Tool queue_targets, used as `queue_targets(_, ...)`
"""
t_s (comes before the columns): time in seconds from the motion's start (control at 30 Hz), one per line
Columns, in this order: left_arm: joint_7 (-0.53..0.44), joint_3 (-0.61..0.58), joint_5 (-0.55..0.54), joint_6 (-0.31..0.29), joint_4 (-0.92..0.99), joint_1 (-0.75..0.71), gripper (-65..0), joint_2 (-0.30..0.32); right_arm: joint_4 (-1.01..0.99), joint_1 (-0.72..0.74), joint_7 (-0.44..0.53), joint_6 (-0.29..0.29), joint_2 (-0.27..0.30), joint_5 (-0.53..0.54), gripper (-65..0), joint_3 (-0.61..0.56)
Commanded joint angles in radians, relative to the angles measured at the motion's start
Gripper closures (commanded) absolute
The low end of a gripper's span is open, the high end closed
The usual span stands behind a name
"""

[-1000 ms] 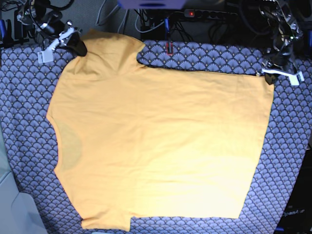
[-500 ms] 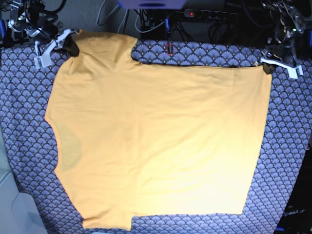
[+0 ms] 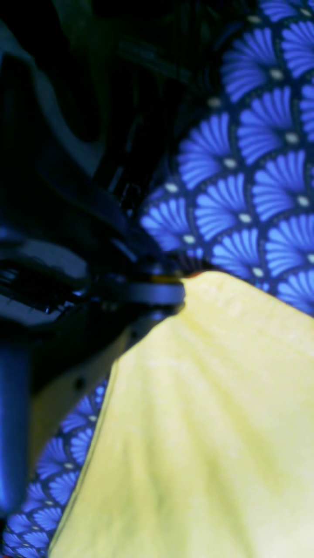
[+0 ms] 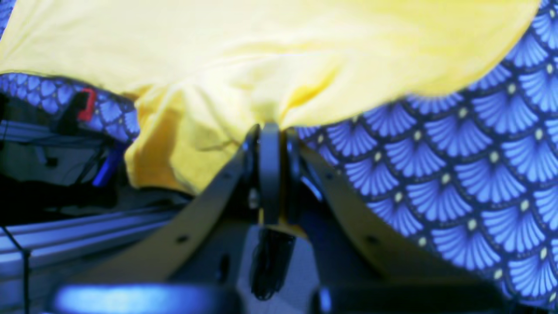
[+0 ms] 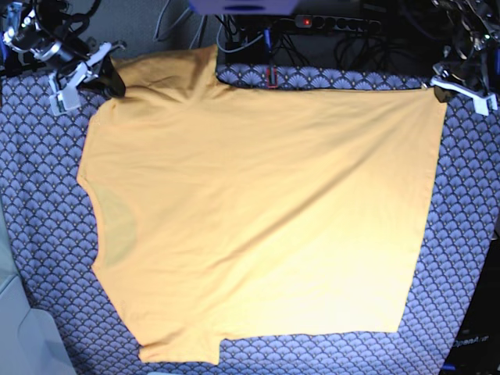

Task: Fold the T-shirt properly
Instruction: 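Lift the grasped shirt edge with both grippers and fold it over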

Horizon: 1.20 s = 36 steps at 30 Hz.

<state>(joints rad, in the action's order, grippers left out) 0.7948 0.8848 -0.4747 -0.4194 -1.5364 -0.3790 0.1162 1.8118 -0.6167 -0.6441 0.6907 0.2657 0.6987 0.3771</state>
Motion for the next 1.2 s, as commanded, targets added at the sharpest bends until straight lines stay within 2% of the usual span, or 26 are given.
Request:
queue_targets(0.0, -0.013, 0.009, -0.005, 0.003, -0.017, 0.001, 0.0, 0.015, 0.016, -0.004, 0.019, 0.007, 0.008, 0.020, 0.0, 0.007)
queue_targets(0.37, -0.012, 0.003, -0.005, 0.004, -0.017, 0.116, 0.0, 0.006, 0.095, 0.064, 0.010, 0.007, 0.013, 0.016, 0.0, 0.058)
queue_targets(0.5, -0.010, 0.003, -0.008, 0.007, -0.017, 0.154, 0.0, 0.006, 0.093, 0.140, -0.078, 0.007, 0.020, 0.014, 0.0, 0.096)
queue_targets(0.73, 0.082, 0.003, -0.002, 0.009, -0.017, 0.280, 0.0, 0.017, 0.092, 0.277, -0.190, 0.007, 0.043, 0.013, 0.0, 0.098)
queue_targets(1.0, 0.091, 0.003, 0.000, 0.011, -0.008, 0.404, 0.0, 0.021, 0.056, 0.412, -0.248, 0.007, 0.042, 0.011, 0.0, 0.092)
queue_targets(1.17, 0.082, -0.002, 0.006, 0.011, 0.058, 0.473, 0.0, 0.058, -0.057, 0.519, -0.253, 0.007, 0.042, -0.064, 0.0, 0.076)
